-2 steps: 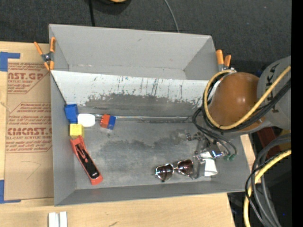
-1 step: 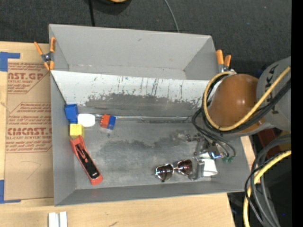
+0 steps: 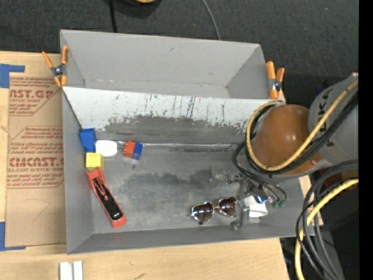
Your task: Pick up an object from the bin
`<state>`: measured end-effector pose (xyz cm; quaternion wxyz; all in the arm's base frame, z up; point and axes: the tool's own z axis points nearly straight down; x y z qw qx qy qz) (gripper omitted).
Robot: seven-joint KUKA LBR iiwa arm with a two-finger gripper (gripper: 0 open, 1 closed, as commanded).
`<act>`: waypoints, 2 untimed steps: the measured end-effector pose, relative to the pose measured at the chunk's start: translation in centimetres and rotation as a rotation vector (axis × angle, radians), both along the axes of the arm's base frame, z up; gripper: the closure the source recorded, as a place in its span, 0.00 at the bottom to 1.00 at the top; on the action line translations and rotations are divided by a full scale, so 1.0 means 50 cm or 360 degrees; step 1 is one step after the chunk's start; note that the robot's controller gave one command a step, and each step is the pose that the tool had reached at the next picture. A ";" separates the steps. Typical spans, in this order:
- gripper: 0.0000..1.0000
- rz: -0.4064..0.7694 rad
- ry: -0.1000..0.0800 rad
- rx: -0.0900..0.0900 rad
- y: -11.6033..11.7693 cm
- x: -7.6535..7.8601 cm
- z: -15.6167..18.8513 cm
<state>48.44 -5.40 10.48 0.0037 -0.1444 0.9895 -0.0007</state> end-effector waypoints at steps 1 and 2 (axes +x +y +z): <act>1.00 0.0114 0.0010 0.0004 -0.010 -0.007 -0.071; 1.00 0.0114 0.0010 0.0004 -0.010 -0.007 -0.071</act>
Offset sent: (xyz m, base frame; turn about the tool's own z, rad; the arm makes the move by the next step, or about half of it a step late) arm 0.0000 0.0000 0.0000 0.0000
